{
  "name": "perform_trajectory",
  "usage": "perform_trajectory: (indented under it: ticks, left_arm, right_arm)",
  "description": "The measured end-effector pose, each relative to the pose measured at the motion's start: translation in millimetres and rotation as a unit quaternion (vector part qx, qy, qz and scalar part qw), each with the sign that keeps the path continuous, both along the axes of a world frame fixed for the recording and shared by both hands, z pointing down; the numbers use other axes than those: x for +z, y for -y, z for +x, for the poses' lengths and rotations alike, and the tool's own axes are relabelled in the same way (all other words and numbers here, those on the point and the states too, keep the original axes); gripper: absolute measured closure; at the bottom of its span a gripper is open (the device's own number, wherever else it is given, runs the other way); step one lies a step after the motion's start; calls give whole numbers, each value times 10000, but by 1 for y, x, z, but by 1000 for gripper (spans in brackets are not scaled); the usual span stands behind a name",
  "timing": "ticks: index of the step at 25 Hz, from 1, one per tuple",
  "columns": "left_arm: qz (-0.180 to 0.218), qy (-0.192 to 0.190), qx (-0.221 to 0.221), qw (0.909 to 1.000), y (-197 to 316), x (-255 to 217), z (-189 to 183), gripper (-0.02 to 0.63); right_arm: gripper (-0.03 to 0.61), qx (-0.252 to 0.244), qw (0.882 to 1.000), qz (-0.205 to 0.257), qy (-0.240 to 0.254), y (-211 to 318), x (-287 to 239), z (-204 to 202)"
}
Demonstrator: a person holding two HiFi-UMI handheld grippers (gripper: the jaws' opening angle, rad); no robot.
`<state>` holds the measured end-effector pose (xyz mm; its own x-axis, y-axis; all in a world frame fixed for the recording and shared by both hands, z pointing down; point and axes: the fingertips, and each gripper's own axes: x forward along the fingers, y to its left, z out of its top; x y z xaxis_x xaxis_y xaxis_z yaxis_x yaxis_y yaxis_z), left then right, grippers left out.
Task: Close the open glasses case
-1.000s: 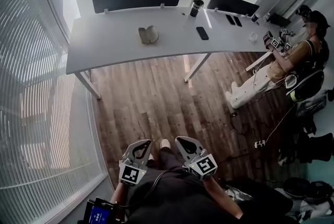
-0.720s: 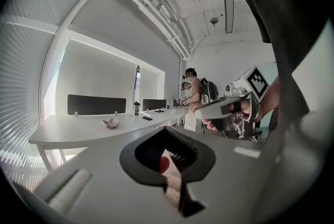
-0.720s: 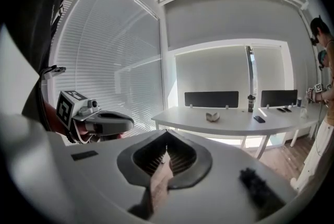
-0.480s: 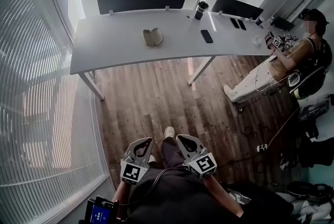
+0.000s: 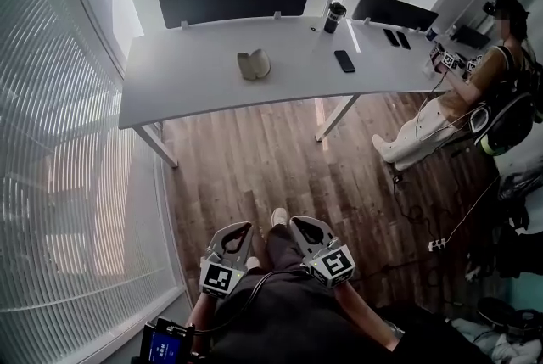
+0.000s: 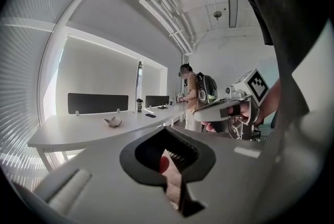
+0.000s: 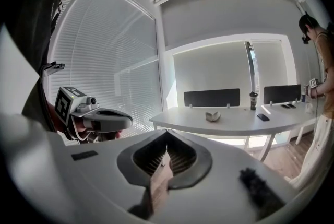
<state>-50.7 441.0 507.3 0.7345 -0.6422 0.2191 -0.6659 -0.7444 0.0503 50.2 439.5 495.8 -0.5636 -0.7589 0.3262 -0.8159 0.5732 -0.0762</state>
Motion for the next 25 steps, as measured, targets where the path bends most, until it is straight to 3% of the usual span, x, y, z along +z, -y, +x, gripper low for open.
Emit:
perform_trajectory:
  ticks: [2,11,25]
  left_arm:
    - [92,161,21,9998,13,8,0,607]
    - [-79,153,-166,9997,57,10,12,607]
    - [-401,307,-164,9986,135,23,61,607]
  right_arm:
    - [574,-44,10000,3,79,14,1,1]
    - [574,-193,9997,-8,116,57,2,15]
    - [574,-225,9994,-159,226,139,7,65]
